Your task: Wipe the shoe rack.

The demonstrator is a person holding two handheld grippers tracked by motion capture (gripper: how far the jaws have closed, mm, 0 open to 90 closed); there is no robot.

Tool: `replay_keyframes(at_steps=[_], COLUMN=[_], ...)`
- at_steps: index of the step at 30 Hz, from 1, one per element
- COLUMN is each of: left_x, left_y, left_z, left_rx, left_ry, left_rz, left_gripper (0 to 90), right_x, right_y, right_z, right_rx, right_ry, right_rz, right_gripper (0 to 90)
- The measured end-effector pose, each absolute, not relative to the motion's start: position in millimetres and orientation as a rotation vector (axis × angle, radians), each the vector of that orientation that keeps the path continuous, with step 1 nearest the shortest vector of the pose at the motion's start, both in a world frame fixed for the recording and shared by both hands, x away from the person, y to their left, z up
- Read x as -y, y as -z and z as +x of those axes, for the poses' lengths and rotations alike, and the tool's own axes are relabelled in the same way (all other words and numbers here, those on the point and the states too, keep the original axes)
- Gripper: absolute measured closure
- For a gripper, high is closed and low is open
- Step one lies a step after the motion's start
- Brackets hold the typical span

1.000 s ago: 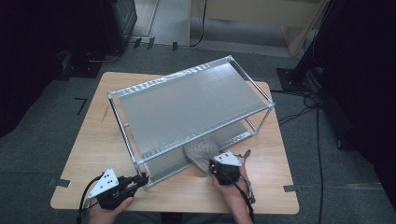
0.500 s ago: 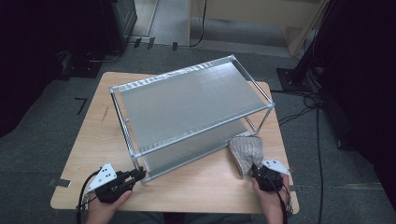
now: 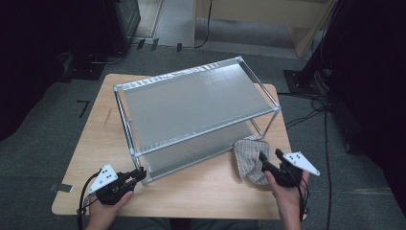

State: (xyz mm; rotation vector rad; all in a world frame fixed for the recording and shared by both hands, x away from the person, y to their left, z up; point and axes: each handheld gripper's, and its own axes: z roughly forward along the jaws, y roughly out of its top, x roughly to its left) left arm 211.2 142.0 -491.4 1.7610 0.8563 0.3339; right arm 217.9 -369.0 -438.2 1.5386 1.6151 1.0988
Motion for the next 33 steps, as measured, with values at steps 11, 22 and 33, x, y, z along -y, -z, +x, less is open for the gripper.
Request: replay_keyframes(at_steps=[11, 22, 33], left_x=[-151, -158, -165], left_y=[492, 492, 492], left_z=[209, 202, 189], left_rx=[-0.885, -0.904, -0.904], left_ry=[-0.352, -0.364, -0.375], left_rz=[1.751, 1.738, 1.743], left_gripper=[77.7, 77.8, 78.1], right_x=[383, 370, 345], right_y=[426, 444, 444], right_z=[300, 322, 360], right_rx=[-1.506, -1.46, -1.499], right_ry=[-1.032, -1.045, -1.047], right_rz=[1.628, 1.642, 1.607], right_gripper=[54.0, 79.5, 80.1])
